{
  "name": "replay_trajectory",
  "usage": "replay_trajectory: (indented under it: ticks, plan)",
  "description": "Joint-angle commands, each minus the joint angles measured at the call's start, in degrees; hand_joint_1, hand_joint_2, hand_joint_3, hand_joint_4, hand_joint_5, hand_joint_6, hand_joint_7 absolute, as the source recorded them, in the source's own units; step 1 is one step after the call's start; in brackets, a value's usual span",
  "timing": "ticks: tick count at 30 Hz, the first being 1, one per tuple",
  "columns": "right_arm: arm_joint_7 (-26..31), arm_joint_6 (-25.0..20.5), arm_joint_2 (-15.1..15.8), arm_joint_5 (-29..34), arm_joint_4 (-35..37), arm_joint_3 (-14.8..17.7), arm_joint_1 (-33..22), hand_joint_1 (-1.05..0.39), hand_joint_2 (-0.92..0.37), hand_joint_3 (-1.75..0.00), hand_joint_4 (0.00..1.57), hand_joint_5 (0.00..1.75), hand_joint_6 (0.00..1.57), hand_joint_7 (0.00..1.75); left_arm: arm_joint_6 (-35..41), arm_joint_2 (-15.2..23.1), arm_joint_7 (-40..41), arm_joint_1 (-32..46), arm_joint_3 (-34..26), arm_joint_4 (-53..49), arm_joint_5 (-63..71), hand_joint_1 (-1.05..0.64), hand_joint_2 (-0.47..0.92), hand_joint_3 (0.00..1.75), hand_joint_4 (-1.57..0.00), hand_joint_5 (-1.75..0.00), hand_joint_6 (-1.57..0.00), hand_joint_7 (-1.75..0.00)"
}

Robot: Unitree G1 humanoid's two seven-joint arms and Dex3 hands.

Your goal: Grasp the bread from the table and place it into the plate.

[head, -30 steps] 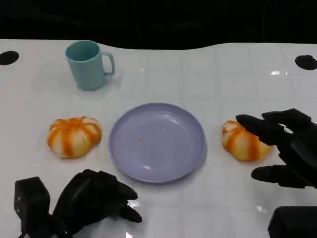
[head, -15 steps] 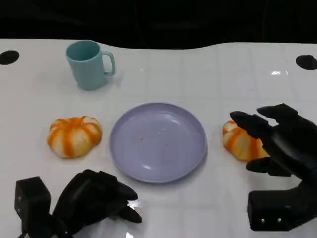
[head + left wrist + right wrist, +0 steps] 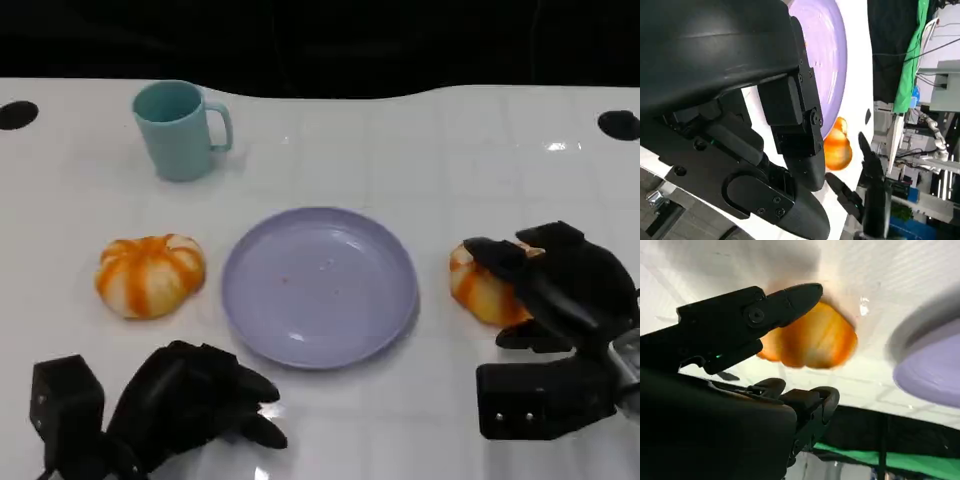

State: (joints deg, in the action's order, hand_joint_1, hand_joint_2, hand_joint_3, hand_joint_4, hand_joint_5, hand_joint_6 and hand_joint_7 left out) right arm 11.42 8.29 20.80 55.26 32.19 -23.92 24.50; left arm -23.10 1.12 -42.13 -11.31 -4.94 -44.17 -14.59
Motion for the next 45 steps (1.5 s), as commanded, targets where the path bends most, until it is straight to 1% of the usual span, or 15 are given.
replay_trajectory:
  ticks: [1,4,7,8,9,11,14,15,18,20,24,29,35,44,45]
  plan:
    - [1.98,-0.04,-0.36,-1.50,4.60,-1.10,2.27,-0.53,-0.84,-0.01,0.25,0.29,0.34,0.01,0.29,0.85,0.30,0.62,-0.13,0.67,0.02,-1.05,0.76,0.00,-1.57,-0.26,-1.57,-0.05]
    - [4.83,0.83,-1.03,-2.59,7.69,-1.40,3.30,-0.43,-0.85,0.00,0.36,0.27,0.42,0.03,0.75,0.79,0.18,0.63,-0.19,0.79,-0.25,-1.05,0.75,0.00,-1.57,-0.26,-1.57,-0.05]
    - [9.80,2.66,-1.35,-2.85,10.86,-2.07,4.31,-0.28,-0.87,-0.01,0.64,0.28,0.61,0.06,0.16,0.81,0.19,0.73,-0.08,0.72,-0.04,-1.05,0.76,0.00,-1.57,-0.27,-1.57,-0.05]
    - [11.40,3.45,-1.33,-2.88,11.91,-2.37,4.71,-0.23,-0.88,-0.01,0.77,0.38,0.70,0.08,0.11,0.84,0.26,0.78,-0.04,0.78,0.05,-1.05,0.76,0.01,-1.57,-0.27,-1.57,-0.05]
    - [13.12,4.38,-1.26,-2.90,13.01,-2.69,5.15,-0.20,-0.89,-0.01,0.75,0.65,0.77,0.08,0.12,0.86,0.32,0.83,0.00,0.90,0.11,-1.05,0.76,0.00,-1.57,-0.27,-1.57,-0.05]
    - [16.92,6.71,-1.05,-2.96,14.97,-3.19,5.84,-0.16,-0.91,-0.03,0.75,1.35,0.99,0.09,0.38,0.85,0.43,1.03,0.08,1.33,0.11,-1.05,0.76,0.00,-1.57,-0.27,-1.57,-0.05]
    - [21.17,8.92,-0.93,-2.83,17.49,-3.79,6.79,-0.18,-0.92,-0.11,0.85,1.63,1.23,0.17,0.66,0.83,0.50,1.15,0.12,1.61,0.04,-1.05,0.76,0.00,-1.57,-0.27,-1.57,-0.05]
    - [22.20,9.28,-0.87,-2.68,17.99,-4.04,7.02,-0.18,-0.91,-0.18,0.86,1.69,1.21,0.37,0.71,0.81,0.41,1.16,0.09,1.61,-0.06,-1.05,0.76,0.00,-1.57,-0.27,-1.57,-0.05]
    - [25.55,9.90,-0.84,-2.25,19.31,-4.90,7.66,-0.17,-0.76,-0.48,0.91,1.74,0.81,1.45,0.46,0.77,0.07,1.14,0.01,1.46,-0.25,-1.05,0.76,0.00,-1.57,-0.27,-1.57,-0.05]
    - [26.43,9.87,-0.84,-2.20,19.89,-5.38,7.98,-0.18,-0.71,-0.56,0.91,1.74,0.73,1.66,0.41,0.78,0.08,1.14,0.02,1.44,-0.21,-1.05,0.76,0.00,-1.57,-0.27,-1.57,-0.05]
    - [29.35,9.17,-1.06,-1.99,18.86,-5.68,7.97,-0.18,-0.53,-0.82,0.94,1.75,0.70,1.72,0.32,0.89,0.46,1.24,0.16,1.64,0.16,-1.05,0.77,0.01,-1.57,-0.27,-1.57,-0.05]
    - [30.66,10.18,-0.71,-2.63,16.78,-5.59,7.73,-0.19,-0.44,-0.93,0.95,1.75,0.69,1.75,0.40,0.88,0.17,1.15,0.13,1.49,-0.03,-1.05,0.76,0.00,-1.57,-0.27,-1.57,-0.04]
    - [30.17,11.04,-0.50,-3.06,13.02,-5.08,7.17,-0.19,-0.27,-1.21,0.95,1.75,0.69,1.75,0.20,0.82,0.13,1.07,0.20,1.37,0.04,-1.05,0.77,0.00,-1.57,-0.26,-1.57,-0.04]
    - [29.71,14.57,-0.77,-4.79,9.96,-4.30,7.21,-0.18,-0.21,-1.29,0.95,1.75,0.69,1.75,0.13,0.73,0.43,0.93,0.10,1.10,0.08,-1.05,0.76,0.00,-1.57,-0.25,-1.57,-0.04]
    - [28.95,15.13,-1.24,-5.46,8.93,-4.06,7.54,-0.19,-0.26,-1.31,0.98,1.75,0.72,1.75,-0.03,0.71,0.42,0.90,0.09,1.04,0.09,-1.05,0.77,0.00,-1.57,-0.26,-1.57,-0.04]
